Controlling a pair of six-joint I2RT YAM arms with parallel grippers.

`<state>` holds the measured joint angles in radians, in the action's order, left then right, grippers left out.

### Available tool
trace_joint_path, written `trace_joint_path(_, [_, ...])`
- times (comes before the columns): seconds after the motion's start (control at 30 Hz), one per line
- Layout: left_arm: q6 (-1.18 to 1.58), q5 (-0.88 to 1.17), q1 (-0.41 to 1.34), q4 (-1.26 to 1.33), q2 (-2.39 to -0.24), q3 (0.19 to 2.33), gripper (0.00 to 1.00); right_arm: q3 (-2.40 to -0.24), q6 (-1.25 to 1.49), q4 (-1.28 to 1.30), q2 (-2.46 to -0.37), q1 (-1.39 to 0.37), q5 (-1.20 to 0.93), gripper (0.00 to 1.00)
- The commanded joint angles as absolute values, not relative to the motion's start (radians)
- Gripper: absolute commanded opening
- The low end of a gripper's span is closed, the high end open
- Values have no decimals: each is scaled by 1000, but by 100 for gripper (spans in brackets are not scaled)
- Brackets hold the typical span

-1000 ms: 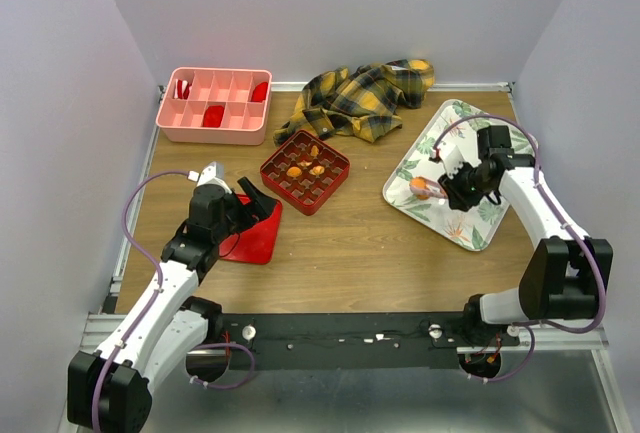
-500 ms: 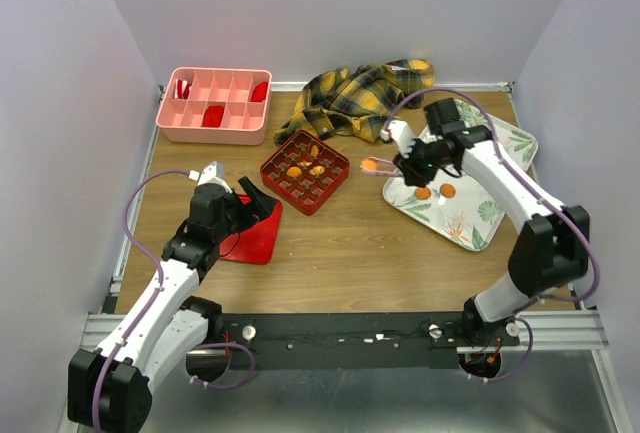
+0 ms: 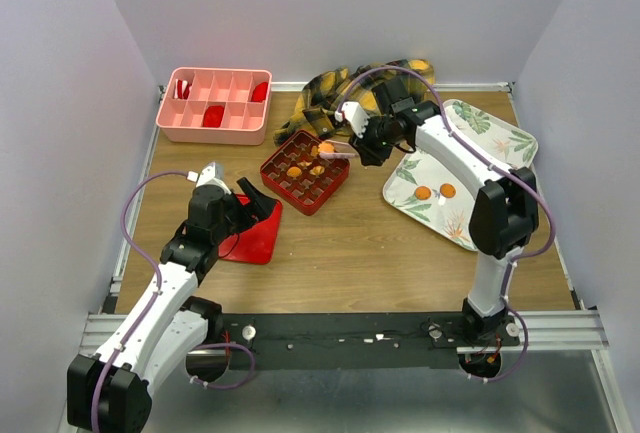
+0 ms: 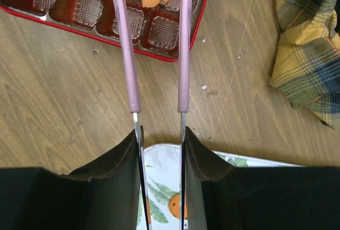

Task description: Pack the cookies

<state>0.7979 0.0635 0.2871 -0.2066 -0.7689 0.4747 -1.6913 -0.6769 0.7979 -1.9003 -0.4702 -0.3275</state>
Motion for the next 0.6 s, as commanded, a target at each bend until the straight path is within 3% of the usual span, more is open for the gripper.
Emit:
trace_joint_path(0.0, [792, 52, 279, -204, -768, 494, 99, -1749, -663, 788, -1950, -480, -295, 26])
trace_joint_path(0.57, [790, 51, 278, -206, -765, 492, 99, -1767, -669, 790, -2014, -483, -249, 41])
